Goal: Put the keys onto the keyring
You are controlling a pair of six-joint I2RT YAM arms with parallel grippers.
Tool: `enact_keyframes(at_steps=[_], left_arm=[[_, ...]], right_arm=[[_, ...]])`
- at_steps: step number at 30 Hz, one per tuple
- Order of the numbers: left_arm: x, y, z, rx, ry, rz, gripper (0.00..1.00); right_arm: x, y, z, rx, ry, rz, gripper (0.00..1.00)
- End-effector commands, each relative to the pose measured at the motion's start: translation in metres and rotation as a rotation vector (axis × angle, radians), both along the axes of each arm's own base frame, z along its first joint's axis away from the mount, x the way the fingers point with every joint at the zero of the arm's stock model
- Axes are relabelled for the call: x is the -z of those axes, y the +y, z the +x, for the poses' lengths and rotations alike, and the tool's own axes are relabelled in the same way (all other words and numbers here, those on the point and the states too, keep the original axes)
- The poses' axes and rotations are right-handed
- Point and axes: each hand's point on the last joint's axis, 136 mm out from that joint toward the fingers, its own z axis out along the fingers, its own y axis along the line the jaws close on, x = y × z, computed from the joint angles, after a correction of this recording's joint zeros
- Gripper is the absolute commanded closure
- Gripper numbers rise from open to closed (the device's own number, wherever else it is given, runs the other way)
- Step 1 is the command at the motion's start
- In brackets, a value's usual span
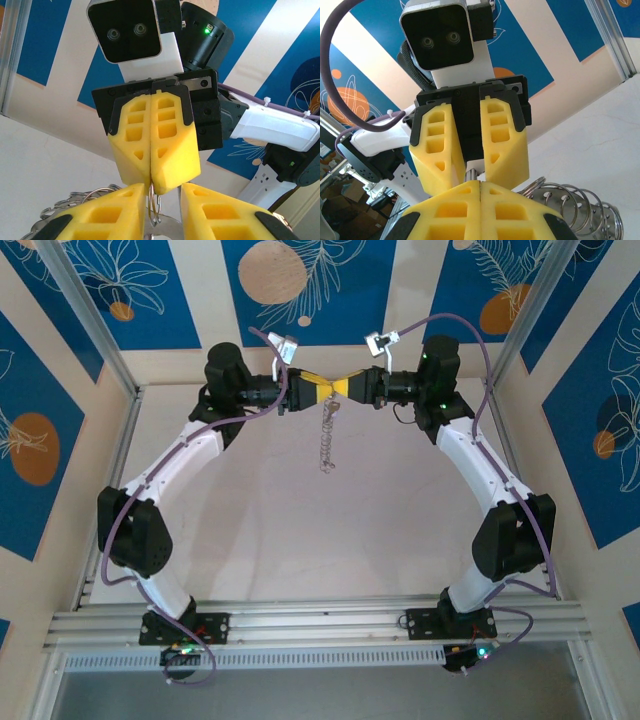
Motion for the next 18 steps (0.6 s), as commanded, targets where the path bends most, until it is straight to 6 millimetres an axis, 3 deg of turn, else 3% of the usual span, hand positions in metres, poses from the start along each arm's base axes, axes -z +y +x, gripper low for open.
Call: enact_keyframes(at_steps=[1,8,12,18], left_arm=[[-0.009,-0.004,-0.006,0.039,-0.046,-0.015,0.79],[-0.009,-0.007,-0.007,0.041,-0.048,-0.017,1.0],[-0.01,-0.007,-0.007,0.032,-0.057,-0.022,1.0],[-0.017,-0.005,-0.008,0.007,-0.077,-0.04,1.0]], right_arm=[[-0.014,0.001,-0.007,-0.005,-0.04,0.014,1.0],[-0.014,0.001,-0.008,-0.008,-0.039,0.015,1.0],[-0.018,0.0,-0.011,-0.006,-0.043,0.017,1.0],[-0.028,-0.026,-0.018,0.124,-0.069,0.032,0.68]])
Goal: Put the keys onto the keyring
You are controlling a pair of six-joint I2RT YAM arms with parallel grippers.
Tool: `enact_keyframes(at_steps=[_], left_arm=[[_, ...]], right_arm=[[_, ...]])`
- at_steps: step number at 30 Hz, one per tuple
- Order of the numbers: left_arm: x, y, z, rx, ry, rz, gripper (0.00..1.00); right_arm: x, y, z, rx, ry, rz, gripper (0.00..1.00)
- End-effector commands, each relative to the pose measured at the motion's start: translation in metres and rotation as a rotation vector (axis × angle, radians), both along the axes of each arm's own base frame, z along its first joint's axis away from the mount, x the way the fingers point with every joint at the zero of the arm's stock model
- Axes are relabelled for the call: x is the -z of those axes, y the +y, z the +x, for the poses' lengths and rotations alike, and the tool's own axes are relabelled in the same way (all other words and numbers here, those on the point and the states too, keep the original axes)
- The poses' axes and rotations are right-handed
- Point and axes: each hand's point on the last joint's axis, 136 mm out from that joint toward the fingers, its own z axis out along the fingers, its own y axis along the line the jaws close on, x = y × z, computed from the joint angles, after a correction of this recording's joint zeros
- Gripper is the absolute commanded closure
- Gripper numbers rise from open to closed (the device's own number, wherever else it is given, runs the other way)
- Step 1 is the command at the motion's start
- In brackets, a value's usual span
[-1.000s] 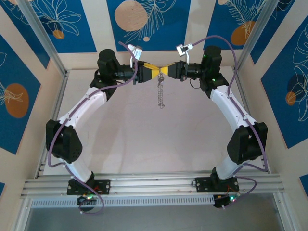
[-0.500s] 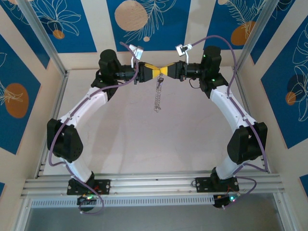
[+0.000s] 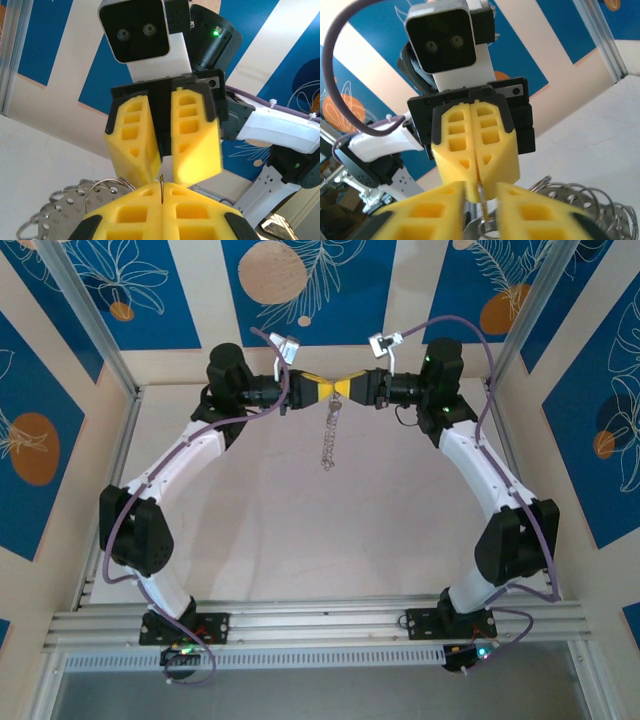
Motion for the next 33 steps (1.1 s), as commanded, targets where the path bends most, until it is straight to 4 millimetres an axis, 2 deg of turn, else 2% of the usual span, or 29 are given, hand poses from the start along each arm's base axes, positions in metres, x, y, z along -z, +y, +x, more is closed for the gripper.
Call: enact_keyframes(at_steps=[1,4,9,15,23,33], left_arm=[[-0.019,-0.001,-0.009,0.009,-0.075,-0.04,1.0],[-0.022,-0.001,-0.01,0.009,-0.074,-0.05,1.0],[-0.028,0.001,-0.016,0.019,-0.082,-0.056,1.0],[-0.031,0.001,-0.02,0.032,-0.078,-0.059,1.0],[-0.031,-0.002,-0.028,0.055,-0.077,-0.056,1.0],[-0.035,-0.005,-0.034,0.074,-0.086,-0.059,1.0]], right_arm=[[-0.026,-0.02,-0.018,0.093,-0.084,0.03,0.64],[-0.021,-0.03,-0.026,0.185,-0.094,0.021,0.58],[0.007,-0.046,-0.03,0.344,-0.087,0.009,0.53],[0.028,-0.045,-0.034,0.356,-0.106,0.008,0.51],[0.029,-0.03,-0.037,0.302,-0.137,0.013,0.51],[0.027,-0.018,-0.03,0.291,-0.145,0.011,0.51]])
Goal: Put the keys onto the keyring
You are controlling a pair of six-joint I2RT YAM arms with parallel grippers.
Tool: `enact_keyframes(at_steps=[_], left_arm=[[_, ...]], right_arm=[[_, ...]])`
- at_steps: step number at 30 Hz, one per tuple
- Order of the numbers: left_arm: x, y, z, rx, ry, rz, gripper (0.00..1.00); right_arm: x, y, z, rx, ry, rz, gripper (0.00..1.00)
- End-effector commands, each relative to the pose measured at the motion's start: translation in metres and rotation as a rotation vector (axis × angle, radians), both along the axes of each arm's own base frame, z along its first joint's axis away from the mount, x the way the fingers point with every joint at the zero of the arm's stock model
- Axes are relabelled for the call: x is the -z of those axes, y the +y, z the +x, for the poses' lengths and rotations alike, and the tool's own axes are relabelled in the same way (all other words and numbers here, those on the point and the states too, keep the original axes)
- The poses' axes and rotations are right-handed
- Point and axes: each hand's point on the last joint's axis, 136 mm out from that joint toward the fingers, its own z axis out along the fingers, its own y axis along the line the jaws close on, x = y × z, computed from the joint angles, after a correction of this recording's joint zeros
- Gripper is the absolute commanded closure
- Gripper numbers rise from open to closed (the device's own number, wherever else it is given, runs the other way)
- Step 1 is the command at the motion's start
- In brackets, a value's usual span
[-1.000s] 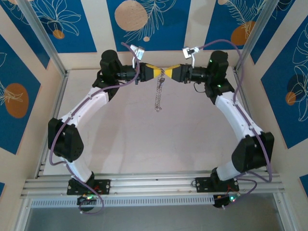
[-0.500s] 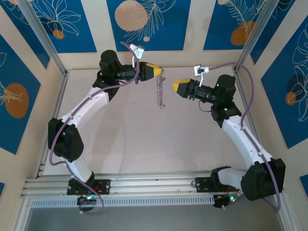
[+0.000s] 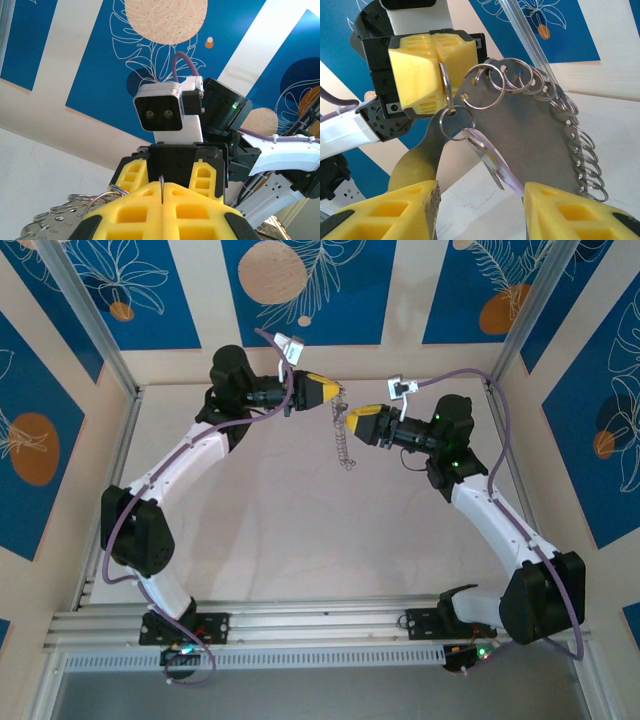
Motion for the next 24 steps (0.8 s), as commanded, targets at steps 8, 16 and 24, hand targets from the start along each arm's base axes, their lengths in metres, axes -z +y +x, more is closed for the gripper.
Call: enact_keyframes(at_steps=[8,16,24], left_arm=[[-0.026,0.002,-0.022,0.045,-0.081,-0.036,1.0],[-0.026,0.001,-0.023,0.051,-0.085,-0.036,1.0],[-0.025,0.001,-0.022,0.049,-0.087,-0.038,1.0]], right_arm=[[-0.024,0.012,0.005,-0.011,-0.085,0.018,0.51],[-0.02,0.02,0.007,-0.034,-0.078,0.023,0.54],[-0.019,0.022,0.006,-0.051,-0.066,0.037,0.73]])
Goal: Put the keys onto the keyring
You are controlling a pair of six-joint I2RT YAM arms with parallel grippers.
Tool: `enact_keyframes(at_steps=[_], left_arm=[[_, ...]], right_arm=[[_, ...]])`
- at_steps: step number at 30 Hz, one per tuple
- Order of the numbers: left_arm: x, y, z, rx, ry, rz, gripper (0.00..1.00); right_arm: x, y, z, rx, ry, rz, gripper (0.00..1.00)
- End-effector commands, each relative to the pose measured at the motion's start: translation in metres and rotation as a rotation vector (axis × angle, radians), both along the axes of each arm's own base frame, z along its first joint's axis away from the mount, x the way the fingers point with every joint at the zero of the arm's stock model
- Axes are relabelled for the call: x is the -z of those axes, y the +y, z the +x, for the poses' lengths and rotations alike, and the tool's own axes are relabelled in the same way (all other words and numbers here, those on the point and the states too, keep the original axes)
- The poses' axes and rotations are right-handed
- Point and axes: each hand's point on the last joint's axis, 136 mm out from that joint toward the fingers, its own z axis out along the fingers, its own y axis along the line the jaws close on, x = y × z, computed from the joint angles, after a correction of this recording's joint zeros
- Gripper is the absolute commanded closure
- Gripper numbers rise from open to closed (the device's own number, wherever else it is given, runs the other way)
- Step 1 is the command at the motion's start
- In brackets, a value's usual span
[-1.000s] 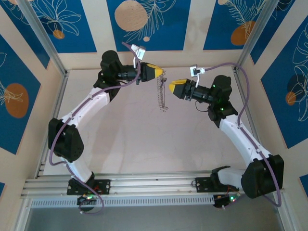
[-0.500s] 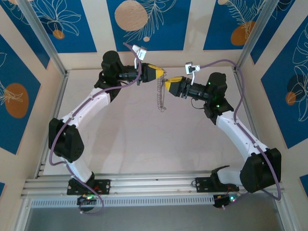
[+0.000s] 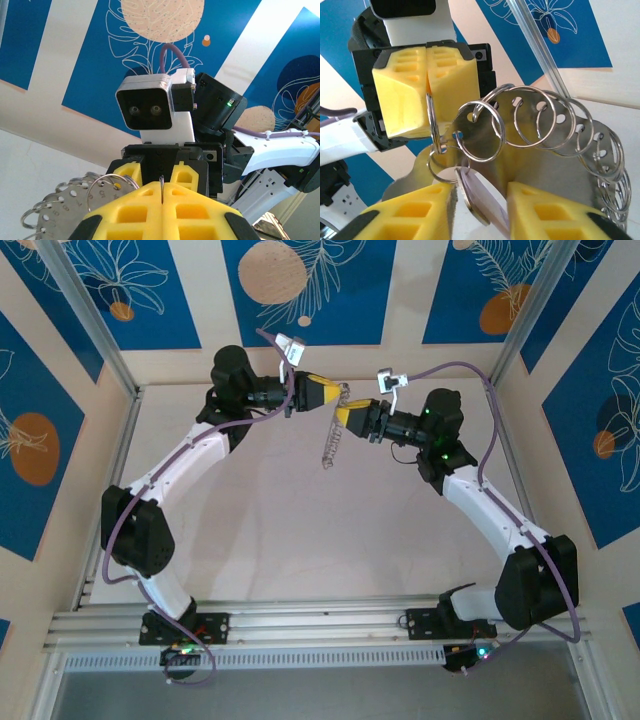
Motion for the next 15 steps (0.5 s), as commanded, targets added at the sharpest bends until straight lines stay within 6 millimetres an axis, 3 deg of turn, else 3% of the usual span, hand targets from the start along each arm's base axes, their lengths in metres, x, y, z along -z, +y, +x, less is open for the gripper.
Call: enact_keyframes(at_steps=[1,6,15], left_arm=[[-0.0251,0.0021,-0.019,0.035,-0.088,-0.04,1.0],[-0.0229,0.0022,-0.0176,0.028,-0.088,-0.041,1.0],[-0.0223,0.0027,-0.0191,0.022,-0.103,-0.04,1.0]], right_arm=[[-0.0106,0.004,-0.0033,-0.024,-0.038,0.017,0.77],[-0.0077,0.0021,-0.0024,-0.025,-0.009,0.024,1.0],[-0.0086,-0.0043,-0.0093,-0.013,0.024,-0.018,1.0]])
